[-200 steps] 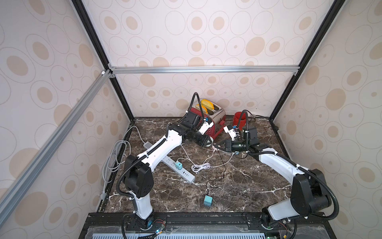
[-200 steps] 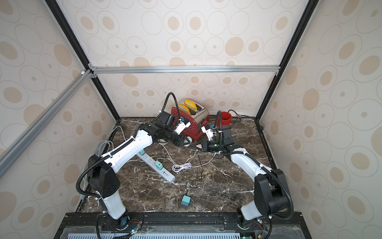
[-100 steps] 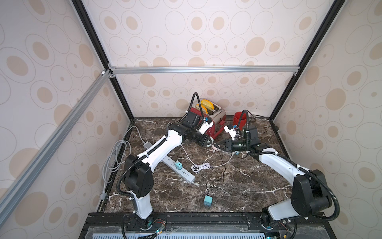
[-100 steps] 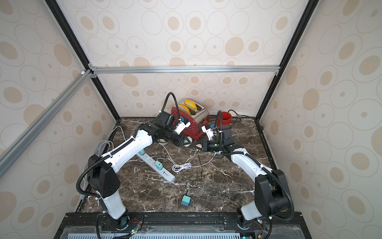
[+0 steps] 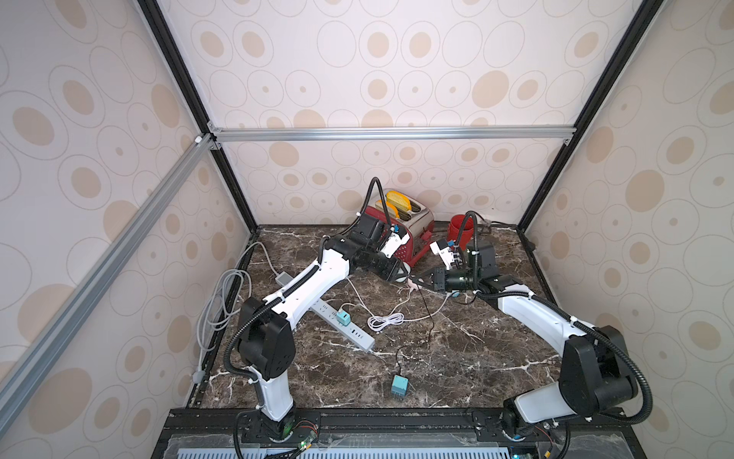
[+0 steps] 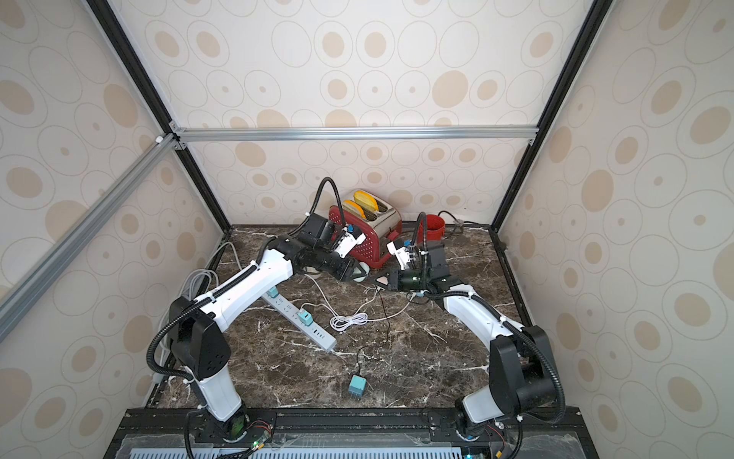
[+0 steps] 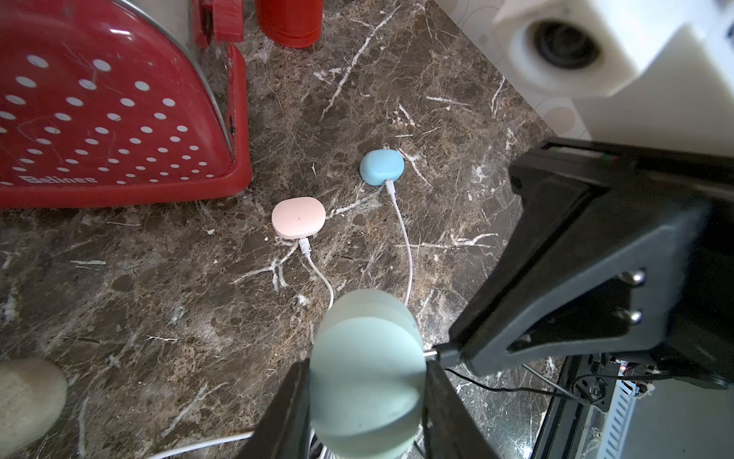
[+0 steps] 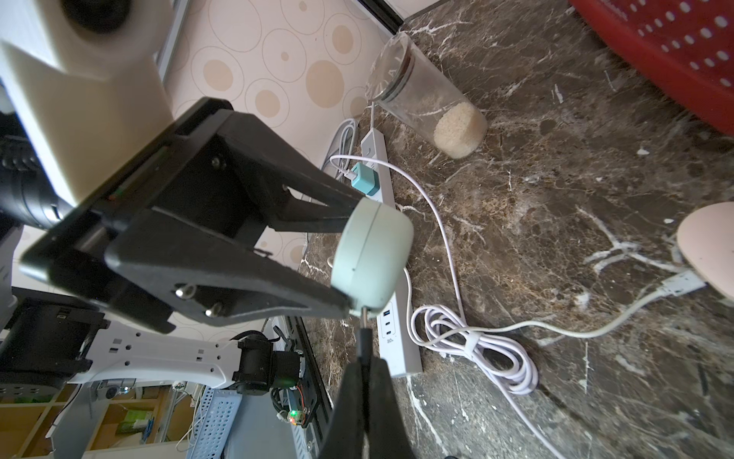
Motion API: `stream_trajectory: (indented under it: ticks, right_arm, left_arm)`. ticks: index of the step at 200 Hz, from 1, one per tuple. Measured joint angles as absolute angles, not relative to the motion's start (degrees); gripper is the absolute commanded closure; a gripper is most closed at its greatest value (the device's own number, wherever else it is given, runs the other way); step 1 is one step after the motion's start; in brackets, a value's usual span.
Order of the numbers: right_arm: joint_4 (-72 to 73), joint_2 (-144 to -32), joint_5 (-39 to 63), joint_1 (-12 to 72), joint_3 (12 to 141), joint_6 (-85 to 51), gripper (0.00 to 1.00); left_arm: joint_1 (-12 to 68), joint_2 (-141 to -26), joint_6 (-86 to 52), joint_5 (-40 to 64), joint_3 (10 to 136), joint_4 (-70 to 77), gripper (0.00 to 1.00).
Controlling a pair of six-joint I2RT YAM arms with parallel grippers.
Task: Charge the bluetooth headset
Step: Insert the charging cable into the bluetooth headset.
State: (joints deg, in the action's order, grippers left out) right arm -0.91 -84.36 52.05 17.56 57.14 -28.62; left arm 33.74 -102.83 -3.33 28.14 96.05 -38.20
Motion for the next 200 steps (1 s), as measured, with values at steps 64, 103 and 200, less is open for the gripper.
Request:
stream_trajectory:
  ticks: [64,103,200]
  right_arm:
    - [-0.84,-84.36,52.07,17.56,56.86,-28.01,1.0]
    - [-0.62,-84.36,52.03,17.54,56.86,-28.56,1.0]
    - [0.58,-84.51,51.0,17.8,56.86,-33.34,1.0]
  left_arm:
    - [33.67,-102.83,-4.08,29.02,96.05,-37.93,0.95]
    - [33.89,-102.83,-3.79,28.6,96.05,-37.32,0.95]
    - [35.31,-102.83,-1.56,24.27,97.12,-37.85,0.96]
